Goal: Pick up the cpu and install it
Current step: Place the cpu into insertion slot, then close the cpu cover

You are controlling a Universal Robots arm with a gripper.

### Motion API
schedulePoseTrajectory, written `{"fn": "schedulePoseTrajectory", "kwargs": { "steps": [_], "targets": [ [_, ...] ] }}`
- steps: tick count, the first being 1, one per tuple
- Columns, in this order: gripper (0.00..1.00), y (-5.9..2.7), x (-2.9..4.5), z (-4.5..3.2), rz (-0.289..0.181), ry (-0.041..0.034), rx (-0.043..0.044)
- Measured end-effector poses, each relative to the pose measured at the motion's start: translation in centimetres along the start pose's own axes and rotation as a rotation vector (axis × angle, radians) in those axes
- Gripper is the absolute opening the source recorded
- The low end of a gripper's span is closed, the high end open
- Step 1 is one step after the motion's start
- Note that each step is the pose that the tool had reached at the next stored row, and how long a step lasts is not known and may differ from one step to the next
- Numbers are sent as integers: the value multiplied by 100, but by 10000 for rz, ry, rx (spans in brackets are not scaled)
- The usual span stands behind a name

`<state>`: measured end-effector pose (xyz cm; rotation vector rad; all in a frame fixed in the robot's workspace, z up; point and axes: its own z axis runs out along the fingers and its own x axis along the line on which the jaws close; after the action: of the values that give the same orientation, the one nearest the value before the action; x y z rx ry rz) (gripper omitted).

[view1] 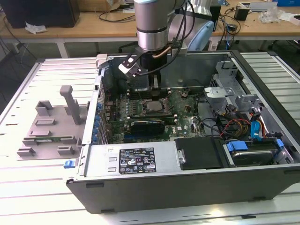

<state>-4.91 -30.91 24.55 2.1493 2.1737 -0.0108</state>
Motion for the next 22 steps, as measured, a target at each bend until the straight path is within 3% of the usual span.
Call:
{"fn": "schedulePoseTrajectory", "kwargs": {
  "steps": [1,2,3,22],
  "targets": [
    [11,8,-7,-134,-1,-34,0],
    [11,12,-11,-216,-2,-58,1],
    [11,13,-11,-232,-2,-70,-1],
    [11,16,-15,-286,-4,-185,2]
  ]
}}
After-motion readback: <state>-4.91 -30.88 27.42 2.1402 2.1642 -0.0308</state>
